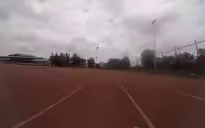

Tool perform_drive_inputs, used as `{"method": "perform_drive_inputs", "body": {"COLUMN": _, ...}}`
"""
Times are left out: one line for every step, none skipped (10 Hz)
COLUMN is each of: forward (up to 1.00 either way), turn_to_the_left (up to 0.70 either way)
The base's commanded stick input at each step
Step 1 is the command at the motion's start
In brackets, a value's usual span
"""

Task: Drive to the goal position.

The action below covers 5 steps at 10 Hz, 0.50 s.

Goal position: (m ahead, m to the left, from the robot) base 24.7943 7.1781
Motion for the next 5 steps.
{"method": "perform_drive_inputs", "body": {"forward": 0.70, "turn_to_the_left": 0.00}}
{"method": "perform_drive_inputs", "body": {"forward": 0.70, "turn_to_the_left": 0.00}}
{"method": "perform_drive_inputs", "body": {"forward": 0.70, "turn_to_the_left": 0.00}}
{"method": "perform_drive_inputs", "body": {"forward": 0.70, "turn_to_the_left": 0.00}}
{"method": "perform_drive_inputs", "body": {"forward": 0.70, "turn_to_the_left": 0.00}}
